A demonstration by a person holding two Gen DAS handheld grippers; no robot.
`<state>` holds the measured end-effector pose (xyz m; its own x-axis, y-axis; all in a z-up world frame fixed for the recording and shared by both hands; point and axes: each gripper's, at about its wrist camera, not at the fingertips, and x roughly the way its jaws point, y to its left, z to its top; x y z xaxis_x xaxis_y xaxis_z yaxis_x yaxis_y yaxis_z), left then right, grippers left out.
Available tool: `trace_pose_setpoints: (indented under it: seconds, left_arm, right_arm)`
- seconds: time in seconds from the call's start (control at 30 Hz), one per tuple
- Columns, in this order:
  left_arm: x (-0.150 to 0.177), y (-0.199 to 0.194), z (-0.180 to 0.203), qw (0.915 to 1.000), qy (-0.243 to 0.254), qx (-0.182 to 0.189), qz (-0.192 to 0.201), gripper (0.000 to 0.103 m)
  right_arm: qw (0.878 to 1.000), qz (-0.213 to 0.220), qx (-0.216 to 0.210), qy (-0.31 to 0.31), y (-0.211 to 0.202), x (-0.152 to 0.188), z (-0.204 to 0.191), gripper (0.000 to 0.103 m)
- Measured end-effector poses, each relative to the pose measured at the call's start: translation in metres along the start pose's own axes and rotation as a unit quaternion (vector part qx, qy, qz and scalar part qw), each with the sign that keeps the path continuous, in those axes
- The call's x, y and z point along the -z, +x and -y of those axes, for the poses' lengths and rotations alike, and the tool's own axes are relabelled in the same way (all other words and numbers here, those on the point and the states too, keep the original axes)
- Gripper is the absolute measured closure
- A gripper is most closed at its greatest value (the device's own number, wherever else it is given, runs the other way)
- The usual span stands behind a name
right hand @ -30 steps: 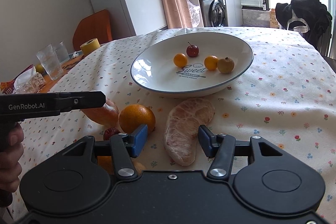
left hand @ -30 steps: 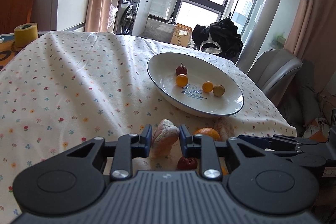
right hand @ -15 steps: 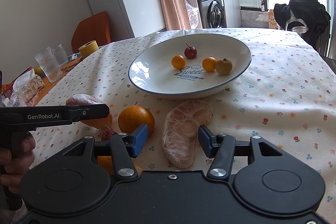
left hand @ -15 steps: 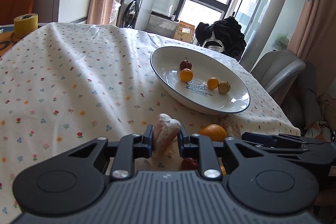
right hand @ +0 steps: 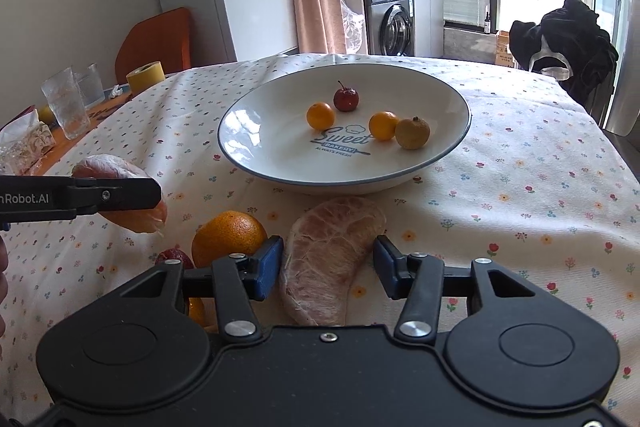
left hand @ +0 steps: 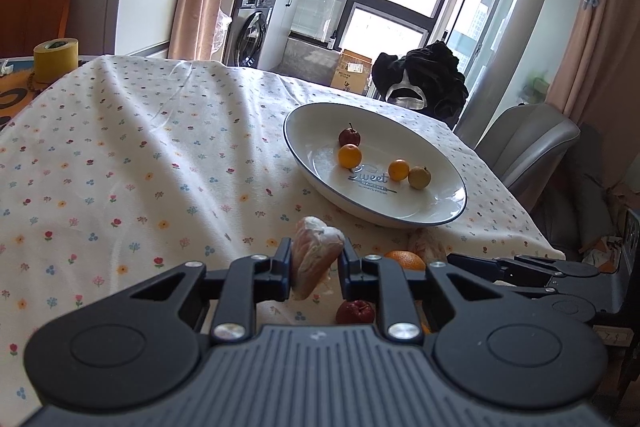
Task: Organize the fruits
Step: 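Grasp the other peeled orange piece with the right gripper while the left gripper holds its piece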
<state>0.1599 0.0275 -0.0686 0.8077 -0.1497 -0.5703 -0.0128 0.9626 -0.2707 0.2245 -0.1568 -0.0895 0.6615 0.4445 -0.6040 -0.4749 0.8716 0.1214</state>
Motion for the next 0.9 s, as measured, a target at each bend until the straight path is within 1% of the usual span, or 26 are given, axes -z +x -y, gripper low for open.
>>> trace_pose_setpoints:
  seconds: [0.17,0.43,0.5,0.73,0.8,0.9]
  left_arm:
    - [0.001,-0.005,0.003,1.0,0.001,0.004,0.003,0.082]
    - [0.003,-0.008,0.007,1.0,0.002,0.008,0.004,0.082]
    - [0.003,-0.008,0.006,1.0,0.0,0.006,0.004,0.082]
    - [0.001,-0.007,0.007,1.0,-0.003,0.005,0.007,0.082]
    - [-0.001,-0.008,0.008,0.9999,0.0,0.007,0.009,0.082]
    - [-0.005,-0.009,0.012,0.9999,0.006,0.01,0.012,0.082]
  right_arm:
    - [1.0,-0.003,0.0,0.0,-0.008,0.003,0.002,0.066]
    - [1.0,-0.018,0.012,0.018,-0.019,0.005,0.009,0.066]
    - [1.0,-0.018,0.01,0.016,-0.016,0.005,0.008,0.062]
    - [1.0,-0.01,0.022,0.015,-0.006,0.001,0.004,0.059]
    - [1.0,-0.007,0.025,0.011,-0.005,0.001,0.006,0.064]
    - [1.0,-0.006,0.02,0.015,-0.007,0.0,0.008,0.066]
